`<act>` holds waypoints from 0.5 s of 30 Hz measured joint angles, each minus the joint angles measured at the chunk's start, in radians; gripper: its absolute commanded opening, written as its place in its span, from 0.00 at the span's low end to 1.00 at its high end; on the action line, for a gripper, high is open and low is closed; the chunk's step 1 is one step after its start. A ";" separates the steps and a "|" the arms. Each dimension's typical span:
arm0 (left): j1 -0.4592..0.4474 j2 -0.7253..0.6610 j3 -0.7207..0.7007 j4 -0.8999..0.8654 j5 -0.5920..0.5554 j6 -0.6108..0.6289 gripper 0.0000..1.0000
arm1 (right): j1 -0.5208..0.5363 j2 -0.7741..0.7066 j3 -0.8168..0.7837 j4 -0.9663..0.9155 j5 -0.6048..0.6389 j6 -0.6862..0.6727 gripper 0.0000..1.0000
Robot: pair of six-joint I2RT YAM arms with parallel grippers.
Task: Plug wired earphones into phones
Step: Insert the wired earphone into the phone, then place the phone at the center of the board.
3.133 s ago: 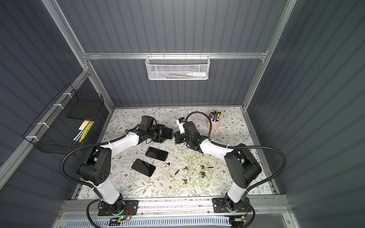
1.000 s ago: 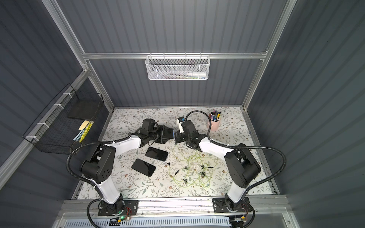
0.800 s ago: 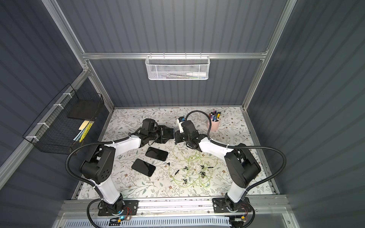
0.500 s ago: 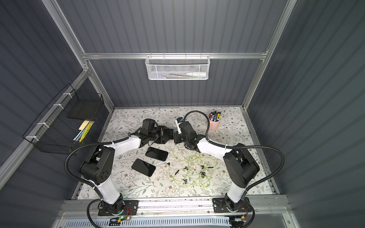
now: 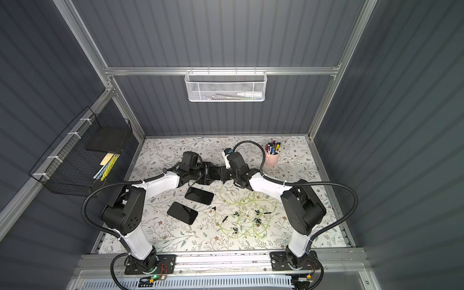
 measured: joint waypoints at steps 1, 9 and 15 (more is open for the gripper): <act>0.003 0.005 0.021 -0.021 0.002 0.014 0.00 | -0.013 -0.002 0.007 -0.018 -0.013 0.005 0.40; 0.030 0.122 0.201 -0.080 -0.013 0.091 0.00 | -0.106 -0.057 0.012 -0.133 -0.062 0.022 0.50; 0.034 0.264 0.347 -0.150 -0.052 0.138 0.00 | -0.169 -0.115 -0.035 -0.148 -0.108 0.037 0.51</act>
